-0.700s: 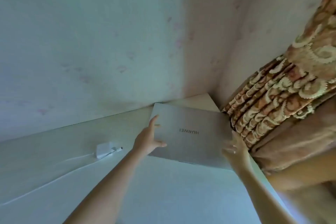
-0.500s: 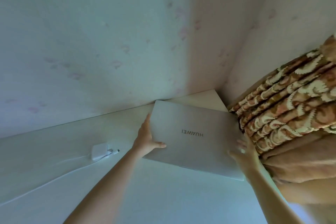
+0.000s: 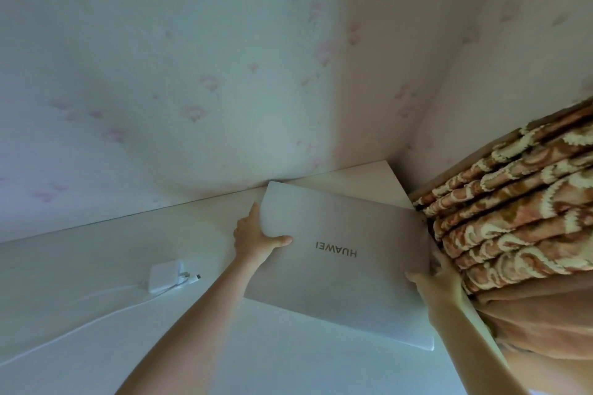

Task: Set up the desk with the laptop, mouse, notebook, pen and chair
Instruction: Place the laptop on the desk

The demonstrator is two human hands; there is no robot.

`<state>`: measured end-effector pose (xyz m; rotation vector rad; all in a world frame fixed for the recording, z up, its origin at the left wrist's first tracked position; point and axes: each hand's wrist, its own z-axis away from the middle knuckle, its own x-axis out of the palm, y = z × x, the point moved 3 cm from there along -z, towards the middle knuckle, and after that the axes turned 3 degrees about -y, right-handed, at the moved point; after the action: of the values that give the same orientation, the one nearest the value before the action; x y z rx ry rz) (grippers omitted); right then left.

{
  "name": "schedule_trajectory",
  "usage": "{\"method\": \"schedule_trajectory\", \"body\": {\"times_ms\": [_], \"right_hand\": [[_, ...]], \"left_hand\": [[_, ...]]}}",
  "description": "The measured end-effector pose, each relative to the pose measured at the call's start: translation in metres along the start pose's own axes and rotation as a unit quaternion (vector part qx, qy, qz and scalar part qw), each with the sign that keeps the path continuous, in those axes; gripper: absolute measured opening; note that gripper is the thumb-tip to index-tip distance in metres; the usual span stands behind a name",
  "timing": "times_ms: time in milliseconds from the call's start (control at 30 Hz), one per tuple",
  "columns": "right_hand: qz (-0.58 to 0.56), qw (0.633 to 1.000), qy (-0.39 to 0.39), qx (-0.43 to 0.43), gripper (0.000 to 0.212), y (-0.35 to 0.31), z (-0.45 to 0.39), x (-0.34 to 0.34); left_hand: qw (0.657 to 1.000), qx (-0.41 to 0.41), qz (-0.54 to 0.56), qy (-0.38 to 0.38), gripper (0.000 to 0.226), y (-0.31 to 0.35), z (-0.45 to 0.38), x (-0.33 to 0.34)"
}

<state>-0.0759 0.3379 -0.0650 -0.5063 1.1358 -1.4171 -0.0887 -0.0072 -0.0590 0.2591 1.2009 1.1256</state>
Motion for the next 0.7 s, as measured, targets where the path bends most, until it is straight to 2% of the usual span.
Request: {"method": "schedule_trajectory", "body": {"times_ms": [67, 200, 300, 433, 600, 700], "right_hand": [[-0.018, 1.000, 0.007, -0.007, 0.072, 0.002, 0.002, 0.000], [-0.071, 0.997, 0.008, -0.005, 0.063, -0.004, 0.013, 0.003], [-0.076, 0.997, 0.004, -0.010, 0.061, -0.014, 0.028, 0.009], [-0.073, 0.997, -0.018, -0.018, 0.059, -0.025, 0.054, 0.032], [-0.080, 0.994, -0.064, -0.035, 0.057, -0.038, 0.101, 0.066], [-0.076, 0.991, -0.098, -0.047, 0.057, -0.047, 0.136, 0.086]], "left_hand": [[1.000, 0.010, 0.026, 0.004, 0.098, -0.008, -0.007, -0.003], [0.997, 0.016, 0.076, 0.010, 0.098, -0.026, -0.016, -0.012], [0.996, 0.021, 0.087, 0.020, 0.089, -0.032, -0.004, -0.033], [0.993, 0.013, 0.107, 0.055, 0.110, -0.048, 0.028, -0.073], [0.983, 0.003, 0.158, 0.095, 0.101, -0.082, 0.073, -0.123], [0.978, -0.014, 0.166, 0.123, 0.111, -0.108, 0.101, -0.157]]}}
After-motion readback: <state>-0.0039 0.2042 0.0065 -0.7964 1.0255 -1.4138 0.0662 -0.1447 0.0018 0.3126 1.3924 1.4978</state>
